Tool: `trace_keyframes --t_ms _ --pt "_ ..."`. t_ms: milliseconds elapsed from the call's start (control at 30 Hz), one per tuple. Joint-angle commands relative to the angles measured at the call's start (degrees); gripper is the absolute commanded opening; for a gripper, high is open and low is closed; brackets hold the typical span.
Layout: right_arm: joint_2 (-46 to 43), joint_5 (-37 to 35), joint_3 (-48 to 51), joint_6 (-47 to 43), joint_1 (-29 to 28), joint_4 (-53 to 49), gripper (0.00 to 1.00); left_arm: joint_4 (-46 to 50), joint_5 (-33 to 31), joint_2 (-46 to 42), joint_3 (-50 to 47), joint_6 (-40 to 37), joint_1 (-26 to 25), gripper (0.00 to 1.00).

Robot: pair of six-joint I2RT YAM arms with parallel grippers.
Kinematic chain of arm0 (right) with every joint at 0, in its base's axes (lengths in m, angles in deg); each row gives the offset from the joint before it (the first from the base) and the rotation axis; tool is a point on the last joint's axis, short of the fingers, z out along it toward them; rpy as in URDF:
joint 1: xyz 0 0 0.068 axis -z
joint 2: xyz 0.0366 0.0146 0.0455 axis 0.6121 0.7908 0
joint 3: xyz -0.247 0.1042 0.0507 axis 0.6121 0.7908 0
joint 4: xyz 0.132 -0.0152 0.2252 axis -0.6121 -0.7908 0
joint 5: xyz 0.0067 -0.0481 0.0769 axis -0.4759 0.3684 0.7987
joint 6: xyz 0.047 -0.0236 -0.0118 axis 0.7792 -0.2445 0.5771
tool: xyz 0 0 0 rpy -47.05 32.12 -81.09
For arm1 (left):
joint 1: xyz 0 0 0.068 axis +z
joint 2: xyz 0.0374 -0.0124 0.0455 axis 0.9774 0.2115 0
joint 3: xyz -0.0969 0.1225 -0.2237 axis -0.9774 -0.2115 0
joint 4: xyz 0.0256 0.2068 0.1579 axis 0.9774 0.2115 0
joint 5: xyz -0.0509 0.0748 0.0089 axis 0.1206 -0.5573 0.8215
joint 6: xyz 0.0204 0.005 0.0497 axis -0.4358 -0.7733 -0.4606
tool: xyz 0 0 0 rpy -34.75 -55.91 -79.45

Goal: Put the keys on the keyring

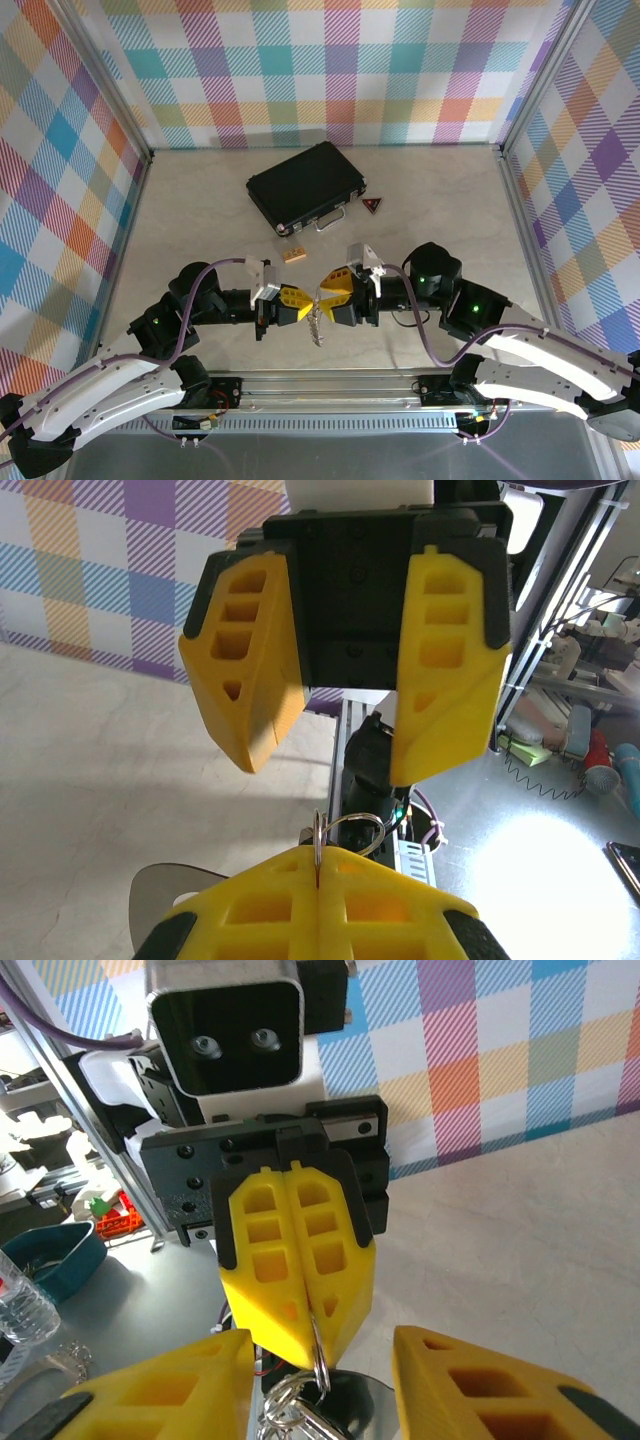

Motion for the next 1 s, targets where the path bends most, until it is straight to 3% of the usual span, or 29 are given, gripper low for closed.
trace_keyframes --t_ms 0,967 --pt "0.0 0.3 -1.2 0.6 -0.3 0.2 0.38 -1.3 0.6 -0.6 1.4 -0.6 -0.4 0.00" --pt "2.8 3.2 -1.3 -2.7 -0.3 -3.8 0.13 -1.9 1.1 -0.7 1.2 -0.5 -0.6 0.00"
